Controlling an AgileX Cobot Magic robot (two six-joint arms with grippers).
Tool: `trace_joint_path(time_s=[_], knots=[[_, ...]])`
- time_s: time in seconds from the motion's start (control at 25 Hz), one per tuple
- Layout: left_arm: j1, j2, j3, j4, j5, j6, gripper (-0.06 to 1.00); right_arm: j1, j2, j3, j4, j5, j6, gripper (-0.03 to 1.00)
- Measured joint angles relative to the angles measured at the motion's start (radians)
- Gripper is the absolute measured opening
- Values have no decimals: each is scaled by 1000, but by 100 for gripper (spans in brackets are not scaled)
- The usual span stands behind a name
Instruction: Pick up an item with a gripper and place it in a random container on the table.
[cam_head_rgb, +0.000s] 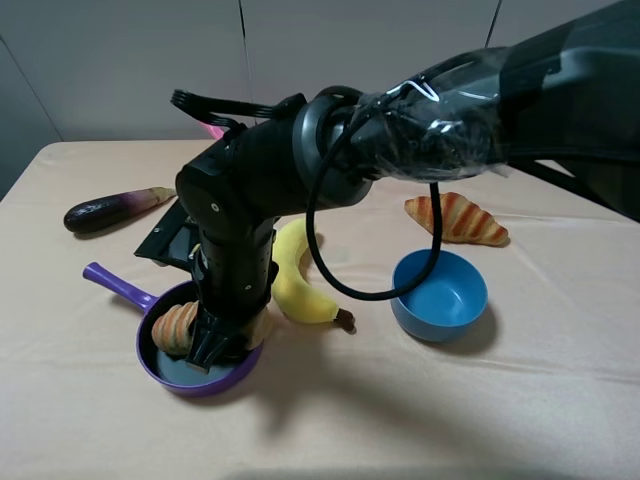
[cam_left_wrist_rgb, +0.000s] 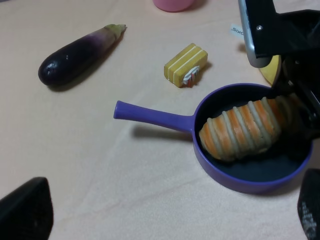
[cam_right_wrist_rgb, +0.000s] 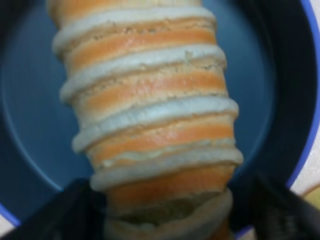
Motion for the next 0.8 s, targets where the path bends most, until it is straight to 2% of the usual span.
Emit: trace_joint_path(time_s=[0.08, 0.2, 0.8], knots=[[0, 0, 0, 0, 0, 0, 99, 0, 0, 0, 0, 0, 0, 63], [0, 0, 0, 0, 0, 0, 99, 0, 0, 0, -3, 0, 0, 68], [0, 0, 0, 0, 0, 0, 99, 0, 0, 0, -5, 1, 0, 69]])
